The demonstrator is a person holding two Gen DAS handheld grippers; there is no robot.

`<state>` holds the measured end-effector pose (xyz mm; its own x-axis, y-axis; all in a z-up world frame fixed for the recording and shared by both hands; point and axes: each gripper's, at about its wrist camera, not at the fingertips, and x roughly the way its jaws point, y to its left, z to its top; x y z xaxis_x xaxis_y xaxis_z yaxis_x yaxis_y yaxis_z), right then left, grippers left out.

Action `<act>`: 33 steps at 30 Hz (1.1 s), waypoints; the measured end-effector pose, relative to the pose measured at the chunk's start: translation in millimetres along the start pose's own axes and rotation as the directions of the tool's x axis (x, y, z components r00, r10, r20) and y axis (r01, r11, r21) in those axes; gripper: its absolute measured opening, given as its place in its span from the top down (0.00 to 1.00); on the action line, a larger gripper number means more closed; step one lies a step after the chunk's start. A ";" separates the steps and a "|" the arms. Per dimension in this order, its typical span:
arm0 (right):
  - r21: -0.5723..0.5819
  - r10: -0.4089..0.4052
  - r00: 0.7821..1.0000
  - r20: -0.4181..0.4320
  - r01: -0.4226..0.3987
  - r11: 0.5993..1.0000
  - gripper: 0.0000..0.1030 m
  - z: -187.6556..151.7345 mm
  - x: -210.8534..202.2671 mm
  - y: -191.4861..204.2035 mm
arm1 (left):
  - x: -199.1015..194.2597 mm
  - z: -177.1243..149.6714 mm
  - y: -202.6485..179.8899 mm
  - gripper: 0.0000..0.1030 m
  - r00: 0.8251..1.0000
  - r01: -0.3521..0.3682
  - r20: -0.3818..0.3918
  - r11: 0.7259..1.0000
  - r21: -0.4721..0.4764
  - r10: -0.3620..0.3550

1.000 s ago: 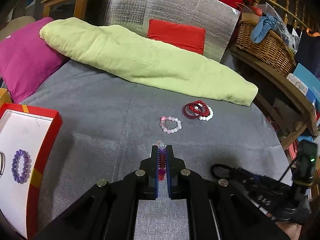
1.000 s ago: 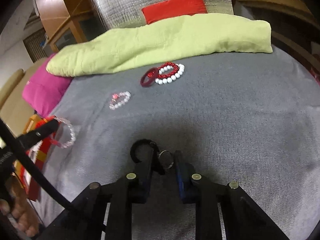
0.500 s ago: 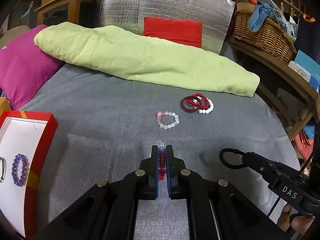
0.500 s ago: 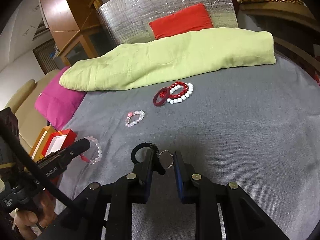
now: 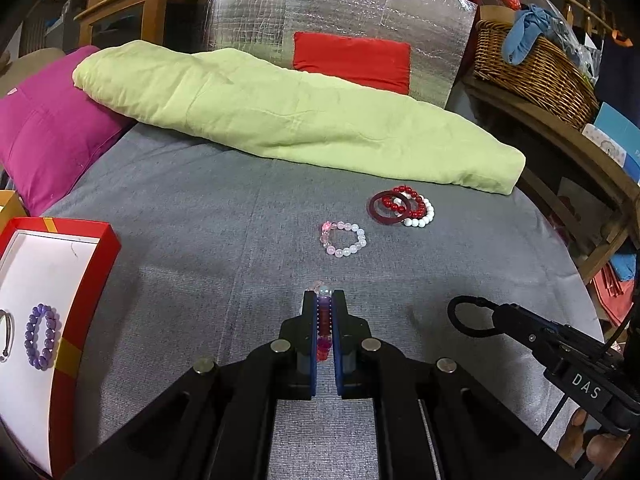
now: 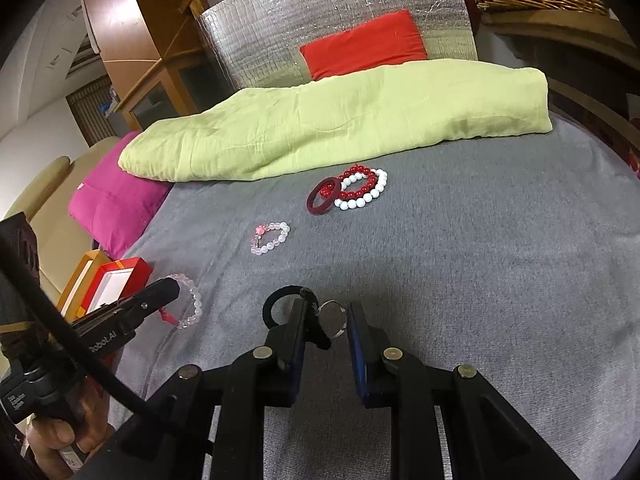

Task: Organize jewelry
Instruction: 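Hold the pink-and-clear bracelet in the left gripper while the right gripper holds the hair tie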

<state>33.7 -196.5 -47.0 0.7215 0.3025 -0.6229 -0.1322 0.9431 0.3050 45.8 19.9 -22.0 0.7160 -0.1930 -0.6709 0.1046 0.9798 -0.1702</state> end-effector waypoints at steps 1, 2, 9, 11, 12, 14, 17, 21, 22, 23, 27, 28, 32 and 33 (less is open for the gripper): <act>-0.001 0.000 1.000 0.000 0.000 1.000 0.79 0.0 -0.1 0.2 | 0.1 0.0 -0.1 0.93 1.000 0.000 -0.001 1.000 0.001 0.000; -0.002 -0.001 1.000 0.000 0.001 1.000 0.79 0.1 0.0 0.3 | 0.1 0.0 -0.1 0.93 1.000 -0.001 0.000 1.000 0.000 0.001; -0.005 -0.005 1.000 0.003 0.005 1.000 0.79 0.2 -0.9 0.2 | -1.1 -0.2 0.3 0.93 1.000 -0.001 0.002 1.000 -0.003 0.001; -0.005 -0.007 1.000 0.005 0.007 1.000 0.79 0.1 -1.4 0.4 | -0.9 -0.2 0.3 0.93 1.000 -0.001 0.002 1.000 -0.002 0.001; -0.005 -0.008 1.000 0.007 0.008 1.000 0.79 0.3 -1.7 0.3 | -0.6 0.0 0.5 0.93 1.000 -0.001 0.002 1.000 -0.002 0.001; -0.004 -0.008 1.000 0.010 0.008 1.000 0.79 0.9 -2.5 -0.1 | -0.3 -0.1 0.4 0.93 1.000 -0.002 0.002 1.000 0.000 0.002; -0.003 -0.008 1.000 0.013 0.008 1.000 0.79 2.0 -3.6 -1.0 | 0.0 -0.2 0.5 0.93 1.000 -0.006 0.001 1.000 -0.001 0.006; -0.004 -0.007 1.000 0.013 0.007 1.000 0.79 2.0 -3.7 -1.5 | -0.2 -0.1 0.3 0.93 1.000 -0.006 0.002 1.000 0.000 0.006; -0.004 -0.008 1.000 0.013 0.008 1.000 0.79 2.0 -3.6 -1.4 | -0.3 -0.1 0.2 0.93 1.000 -0.006 0.003 1.000 0.000 0.006; -0.004 -0.008 1.000 0.014 0.008 1.000 0.79 2.1 -3.8 -1.1 | -0.7 0.0 0.3 0.93 1.000 -0.005 0.005 1.000 0.001 0.005; -0.005 -0.010 1.000 0.012 0.010 1.000 0.79 1.8 -3.2 -0.6 | -2.6 1.7 0.2 0.93 1.000 -0.002 0.009 1.000 -0.003 0.002; -0.007 -0.010 1.000 0.012 0.010 1.000 0.79 1.7 -3.2 -0.2 | -4.0 2.2 -0.2 0.93 1.000 -0.001 0.013 1.000 -0.002 0.001; -0.010 -0.009 1.000 0.012 0.009 1.000 0.79 1.6 -3.0 0.6 | -10.0 4.8 -3.3 0.93 1.000 0.002 0.024 1.000 0.001 -0.002; -0.009 -0.009 1.000 0.013 0.009 1.000 0.79 1.9 -3.1 0.5 | -11.4 5.1 -4.1 0.93 1.000 0.001 0.026 1.000 0.004 -0.001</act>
<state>32.7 -197.2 -43.6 0.7311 0.2924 -0.6164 -0.1321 0.9471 0.2926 40.8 18.4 -10.0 0.7336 -0.1928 -0.6517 0.1082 0.9798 -0.1680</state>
